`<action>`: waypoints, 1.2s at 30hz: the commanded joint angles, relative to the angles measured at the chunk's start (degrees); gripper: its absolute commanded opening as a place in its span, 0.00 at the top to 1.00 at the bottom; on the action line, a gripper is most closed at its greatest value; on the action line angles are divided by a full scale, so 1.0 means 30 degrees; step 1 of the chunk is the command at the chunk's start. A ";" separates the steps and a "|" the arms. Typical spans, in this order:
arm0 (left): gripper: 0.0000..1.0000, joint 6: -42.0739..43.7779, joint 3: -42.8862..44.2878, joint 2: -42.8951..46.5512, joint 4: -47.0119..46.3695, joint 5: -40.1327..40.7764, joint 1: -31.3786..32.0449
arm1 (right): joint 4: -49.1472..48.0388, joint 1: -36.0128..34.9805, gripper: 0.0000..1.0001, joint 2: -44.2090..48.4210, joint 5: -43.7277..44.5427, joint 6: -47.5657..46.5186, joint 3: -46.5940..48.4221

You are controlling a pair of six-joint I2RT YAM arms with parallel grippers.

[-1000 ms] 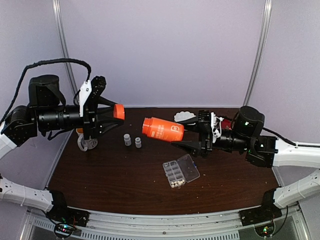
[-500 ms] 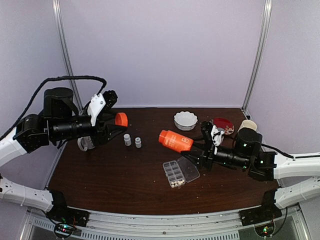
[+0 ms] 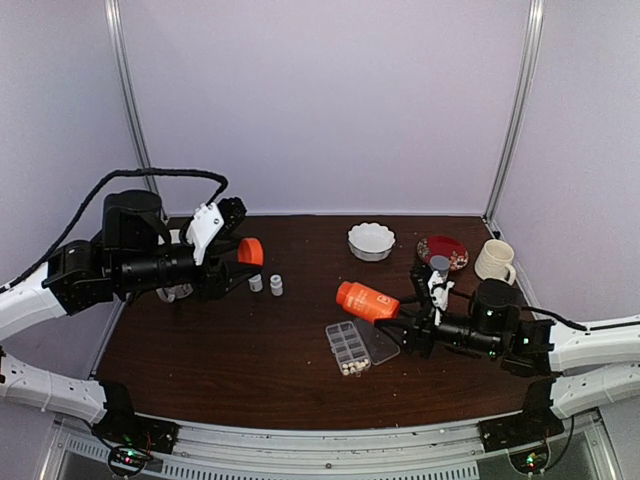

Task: Sort the pills into containers
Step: Pour the pill into the compartment of the pill container.

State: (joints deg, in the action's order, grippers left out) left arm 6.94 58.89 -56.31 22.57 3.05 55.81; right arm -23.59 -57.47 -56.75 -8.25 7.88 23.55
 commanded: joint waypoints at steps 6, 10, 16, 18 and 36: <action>0.89 -0.0514 -0.0870 0.0130 -0.1991 -0.0078 -0.0133 | -0.2024 -0.0032 1.00 0.1472 0.0197 0.0326 -0.2596; 0.89 -0.0631 -0.1012 0.0002 -0.2262 -0.0219 -0.0145 | -0.1922 -0.0034 1.00 0.1689 -0.0834 -0.0203 -0.3132; 0.89 -0.0676 -0.0984 -0.0208 -0.2337 -0.0365 -0.0125 | -0.1893 0.0141 1.00 0.1156 -0.1770 0.0693 -0.3340; 0.89 -0.0697 -0.0969 -0.0246 -0.2337 -0.0397 -0.0131 | -0.2745 0.0158 1.00 0.1069 -0.2142 0.1142 -0.3797; 0.89 -0.2233 -0.0901 -0.1558 -0.2434 0.0873 -0.0120 | -0.2336 0.0217 1.00 -0.0262 -0.1190 0.2776 -0.4821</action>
State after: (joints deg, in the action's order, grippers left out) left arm 2.68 56.38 -60.51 19.31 4.16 55.81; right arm -30.00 -57.08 -56.51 -13.67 15.09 8.95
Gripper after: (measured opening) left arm 0.525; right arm 0.539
